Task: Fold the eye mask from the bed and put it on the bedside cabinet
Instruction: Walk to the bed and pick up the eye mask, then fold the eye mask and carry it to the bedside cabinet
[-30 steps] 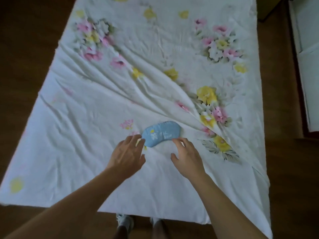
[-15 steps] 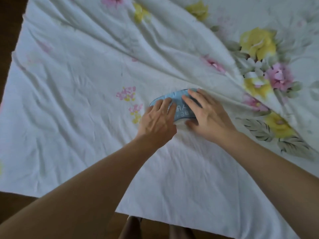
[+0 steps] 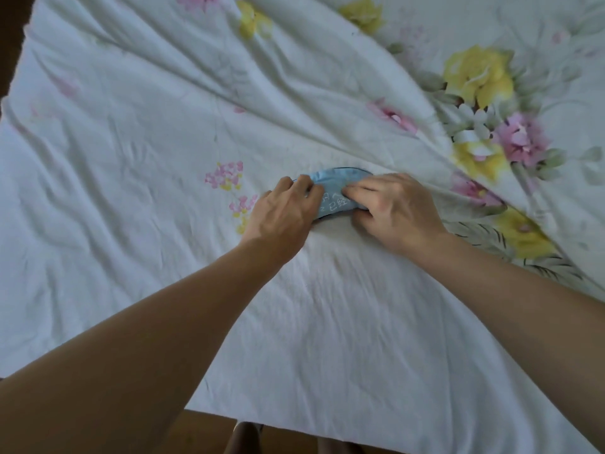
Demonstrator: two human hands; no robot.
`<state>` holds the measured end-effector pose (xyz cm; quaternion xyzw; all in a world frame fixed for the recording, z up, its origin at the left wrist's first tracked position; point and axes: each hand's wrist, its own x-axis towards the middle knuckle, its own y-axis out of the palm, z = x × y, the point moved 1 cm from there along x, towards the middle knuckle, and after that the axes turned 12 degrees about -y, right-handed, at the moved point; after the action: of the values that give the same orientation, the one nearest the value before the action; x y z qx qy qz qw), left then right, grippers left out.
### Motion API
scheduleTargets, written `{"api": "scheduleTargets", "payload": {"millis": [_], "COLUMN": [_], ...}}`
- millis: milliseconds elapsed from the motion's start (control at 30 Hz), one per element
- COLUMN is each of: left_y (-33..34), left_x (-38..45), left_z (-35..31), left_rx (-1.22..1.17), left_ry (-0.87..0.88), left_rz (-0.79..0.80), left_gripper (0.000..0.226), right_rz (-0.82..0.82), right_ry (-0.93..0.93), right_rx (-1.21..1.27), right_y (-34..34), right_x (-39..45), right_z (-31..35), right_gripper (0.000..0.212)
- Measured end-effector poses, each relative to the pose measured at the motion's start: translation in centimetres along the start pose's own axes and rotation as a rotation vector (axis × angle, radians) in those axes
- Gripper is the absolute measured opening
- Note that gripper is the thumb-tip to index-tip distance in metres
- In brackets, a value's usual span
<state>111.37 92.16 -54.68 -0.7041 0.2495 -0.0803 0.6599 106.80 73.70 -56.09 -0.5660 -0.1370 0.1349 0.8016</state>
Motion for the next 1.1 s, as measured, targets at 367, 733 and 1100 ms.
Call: {"api": "scheduleTargets", "payload": {"millis": [367, 733, 1100], "left_y": [-7.9, -28.6, -41.0], "left_x": [-3.5, -12.6, -19.9], "left_z": [1.1, 2.3, 4.7], "left_rx": [-0.81, -1.63, -1.484], "left_ry": [-0.421, -0.452, -0.458], "left_rz": [0.402, 0.823, 0.584], "left_gripper": [0.034, 0.026, 0.021], "right_rz": [-0.064, -0.17, -0.343], "right_ry": [0.512, 0.804, 0.487], "right_rx": [0.744, 1.419, 1.125], "right_y": [-10.9, -28.5, -40.6], "right_x": [2.8, 5.2, 7.7], "right_z": [3.3, 14.2, 26.0], "right_gripper": [0.006, 0.041, 0.026]}}
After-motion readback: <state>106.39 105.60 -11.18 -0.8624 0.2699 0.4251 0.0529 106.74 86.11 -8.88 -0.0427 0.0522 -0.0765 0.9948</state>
